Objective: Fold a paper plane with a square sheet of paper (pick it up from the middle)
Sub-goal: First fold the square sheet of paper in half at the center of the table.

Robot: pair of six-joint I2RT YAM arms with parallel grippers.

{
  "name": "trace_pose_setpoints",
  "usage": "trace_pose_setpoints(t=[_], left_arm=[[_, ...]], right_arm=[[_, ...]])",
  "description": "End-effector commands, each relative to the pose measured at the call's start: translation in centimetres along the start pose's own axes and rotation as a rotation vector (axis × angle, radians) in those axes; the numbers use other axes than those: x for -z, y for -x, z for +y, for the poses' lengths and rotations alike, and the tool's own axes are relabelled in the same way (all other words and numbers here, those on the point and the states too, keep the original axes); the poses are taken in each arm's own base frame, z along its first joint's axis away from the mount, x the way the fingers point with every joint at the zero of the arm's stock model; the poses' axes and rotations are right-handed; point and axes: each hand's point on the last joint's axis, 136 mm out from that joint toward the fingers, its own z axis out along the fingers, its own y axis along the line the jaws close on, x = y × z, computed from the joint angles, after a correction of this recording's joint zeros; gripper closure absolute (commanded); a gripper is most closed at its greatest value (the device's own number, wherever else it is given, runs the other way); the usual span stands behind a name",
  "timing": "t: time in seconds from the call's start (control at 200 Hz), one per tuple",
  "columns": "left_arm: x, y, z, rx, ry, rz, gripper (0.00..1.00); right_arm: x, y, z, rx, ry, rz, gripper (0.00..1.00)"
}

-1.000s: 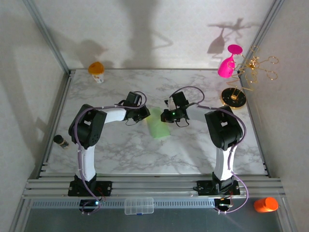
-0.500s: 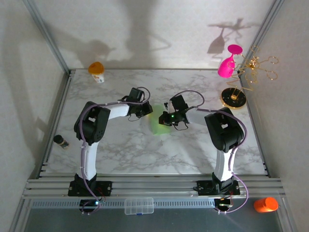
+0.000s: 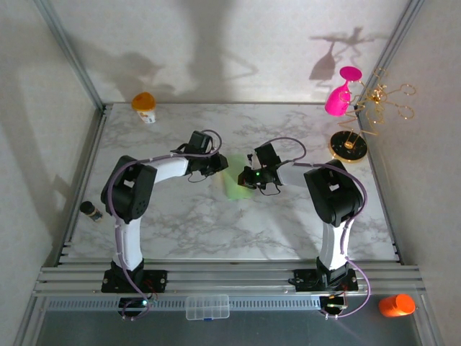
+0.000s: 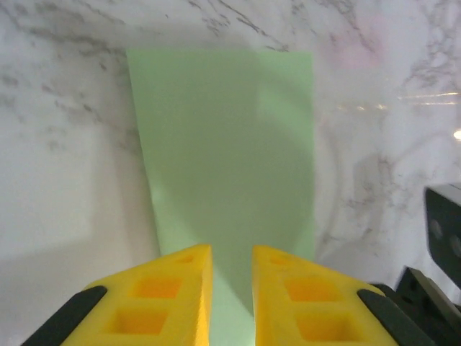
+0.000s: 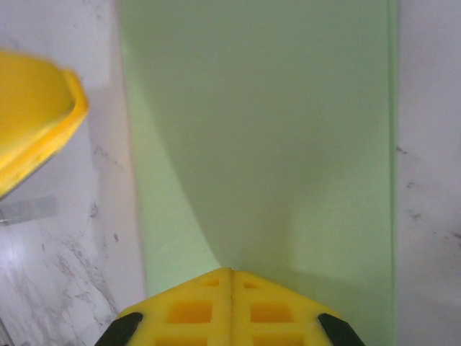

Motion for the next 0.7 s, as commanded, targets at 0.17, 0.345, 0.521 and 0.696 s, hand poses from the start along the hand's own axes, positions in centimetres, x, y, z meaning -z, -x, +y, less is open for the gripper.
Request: trace_pose_setpoints(t=[0.17,0.345,0.521,0.696], left_arm=[[0.0,-1.4,-1.1,0.057,-0.033,-0.022,0.87],[-1.3,-1.4,0.1,0.078,0.008,-0.013,0.91],[-2.3,-2.0,1.2,0.101,0.034,0.01,0.93],[-2.6,-2.3,2.0,0.111,0.057,0.015,0.93]], right_arm=[[1.6,0.2,2.0,0.013,0.073,-0.041,0.94],[1.6,-0.8,2.7,0.017,0.107,-0.014,0.95],[0.9,-1.5,3.5,0.034,0.122,0.02,0.96],[-0.4,-2.0,4.7,0.058,0.127,0.056,0.96]])
